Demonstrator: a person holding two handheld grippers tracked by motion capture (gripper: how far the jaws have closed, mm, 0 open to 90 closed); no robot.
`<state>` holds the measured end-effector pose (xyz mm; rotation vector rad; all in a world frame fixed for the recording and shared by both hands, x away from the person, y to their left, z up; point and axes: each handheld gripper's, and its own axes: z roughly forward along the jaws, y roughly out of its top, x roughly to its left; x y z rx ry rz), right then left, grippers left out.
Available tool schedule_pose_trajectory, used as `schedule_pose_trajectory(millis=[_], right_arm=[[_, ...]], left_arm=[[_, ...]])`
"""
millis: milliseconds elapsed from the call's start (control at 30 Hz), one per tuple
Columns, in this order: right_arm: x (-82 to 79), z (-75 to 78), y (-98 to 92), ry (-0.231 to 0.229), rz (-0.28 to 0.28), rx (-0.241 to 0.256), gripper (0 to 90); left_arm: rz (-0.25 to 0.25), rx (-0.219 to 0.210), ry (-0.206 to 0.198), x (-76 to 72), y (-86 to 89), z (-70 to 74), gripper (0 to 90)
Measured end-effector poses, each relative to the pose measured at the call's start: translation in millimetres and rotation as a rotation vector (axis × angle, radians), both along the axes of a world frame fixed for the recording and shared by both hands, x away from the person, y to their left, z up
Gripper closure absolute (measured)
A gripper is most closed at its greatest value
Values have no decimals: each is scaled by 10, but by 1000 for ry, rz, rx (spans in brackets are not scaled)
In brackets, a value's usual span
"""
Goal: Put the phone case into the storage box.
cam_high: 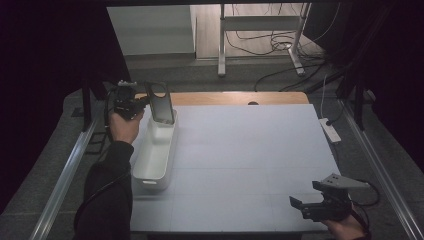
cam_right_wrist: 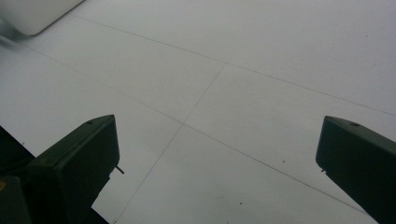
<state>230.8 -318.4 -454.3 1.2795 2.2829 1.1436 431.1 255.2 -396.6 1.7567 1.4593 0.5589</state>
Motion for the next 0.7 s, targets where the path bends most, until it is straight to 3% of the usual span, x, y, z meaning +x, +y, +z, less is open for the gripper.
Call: schedule_pose_trajectory(millis=[700], right_arm=[[5,-5,4,8,2,-2,2]], left_arm=[[22,-14,29,33,50,-249,890]])
